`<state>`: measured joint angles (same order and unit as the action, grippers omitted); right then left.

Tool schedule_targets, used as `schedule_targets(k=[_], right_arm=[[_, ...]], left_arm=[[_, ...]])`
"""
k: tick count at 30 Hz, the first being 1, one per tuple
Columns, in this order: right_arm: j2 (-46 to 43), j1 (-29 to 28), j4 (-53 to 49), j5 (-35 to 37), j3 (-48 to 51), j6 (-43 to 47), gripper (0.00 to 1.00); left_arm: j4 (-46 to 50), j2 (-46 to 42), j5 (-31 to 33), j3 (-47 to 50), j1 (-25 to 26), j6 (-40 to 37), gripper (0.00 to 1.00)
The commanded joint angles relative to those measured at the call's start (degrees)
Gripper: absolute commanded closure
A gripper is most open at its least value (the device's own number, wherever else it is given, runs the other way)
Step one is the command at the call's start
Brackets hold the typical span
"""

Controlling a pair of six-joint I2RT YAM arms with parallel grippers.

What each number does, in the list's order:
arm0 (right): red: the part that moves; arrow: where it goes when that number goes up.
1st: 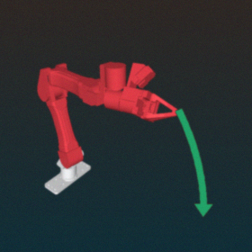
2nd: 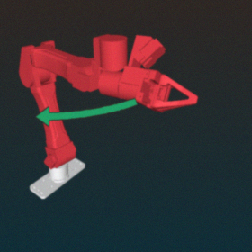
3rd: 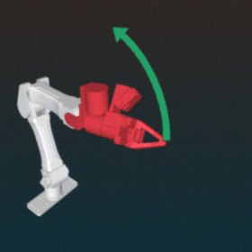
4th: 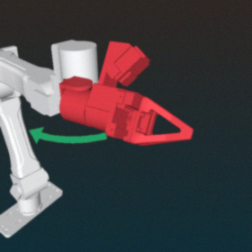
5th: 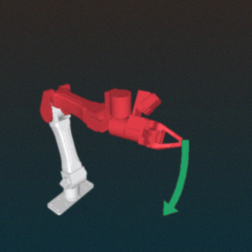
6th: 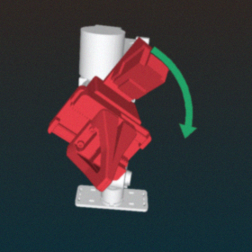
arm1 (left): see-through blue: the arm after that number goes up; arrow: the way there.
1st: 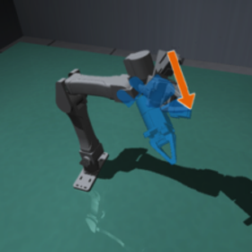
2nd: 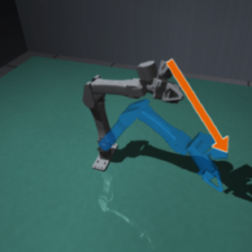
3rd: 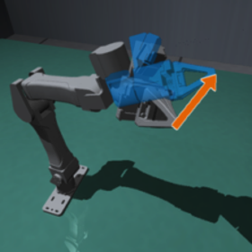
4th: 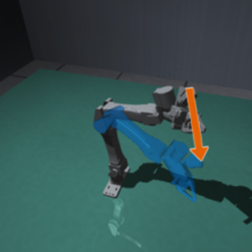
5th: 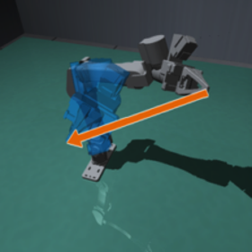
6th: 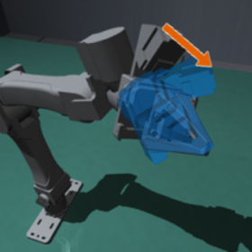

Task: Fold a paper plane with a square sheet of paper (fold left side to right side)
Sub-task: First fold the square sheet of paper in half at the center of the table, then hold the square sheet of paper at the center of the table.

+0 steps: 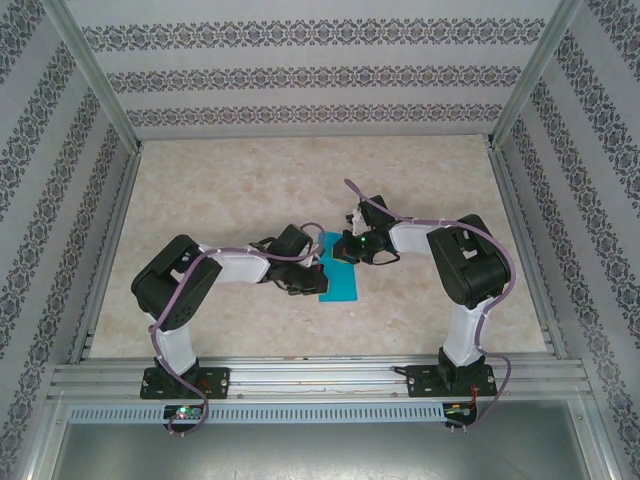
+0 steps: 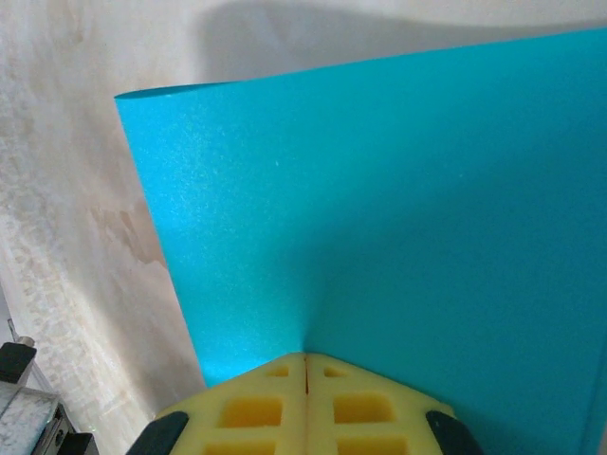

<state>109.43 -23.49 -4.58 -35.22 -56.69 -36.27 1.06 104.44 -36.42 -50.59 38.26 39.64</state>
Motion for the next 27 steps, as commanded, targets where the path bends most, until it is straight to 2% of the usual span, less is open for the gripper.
schedule_targets(k=[1, 9, 13, 16, 22, 27], right_arm=[[1.75, 0.11, -4.48, 7.98, 0.96, 1.24, 1.0], [1.75, -0.03, -4.06, 7.54, 1.05, 1.55, 1.0], [1.58, -0.25, -3.71, 7.03, 1.05, 1.64, 1.0], [1.25, -0.42, -3.71, 7.09, 1.22, 1.63, 1.0], [0.65, -0.51, -3.68, 7.26, 1.38, 1.64, 1.0], [0.54, -0.68, -3.69, 7.27, 1.51, 1.44, 1.0]], left_arm=[[4.29, -1.78, 0.3, 5.85, 1.49, 1.28, 1.0], [2.62, -7.65, 0.17, 11.68, 2.66, 4.0, 1.0], [3.68, -10.66, -1.59, 8.28, -0.39, 3.07, 1.0], [6.67, -11.27, -1.76, 3.64, -3.68, -0.54, 1.0], [10.09, -2.14, -2.37, -6.26, -6.64, -6.71, 1.0], [7.32, 3.07, -2.82, -9.64, -6.62, -6.35, 1.0]])
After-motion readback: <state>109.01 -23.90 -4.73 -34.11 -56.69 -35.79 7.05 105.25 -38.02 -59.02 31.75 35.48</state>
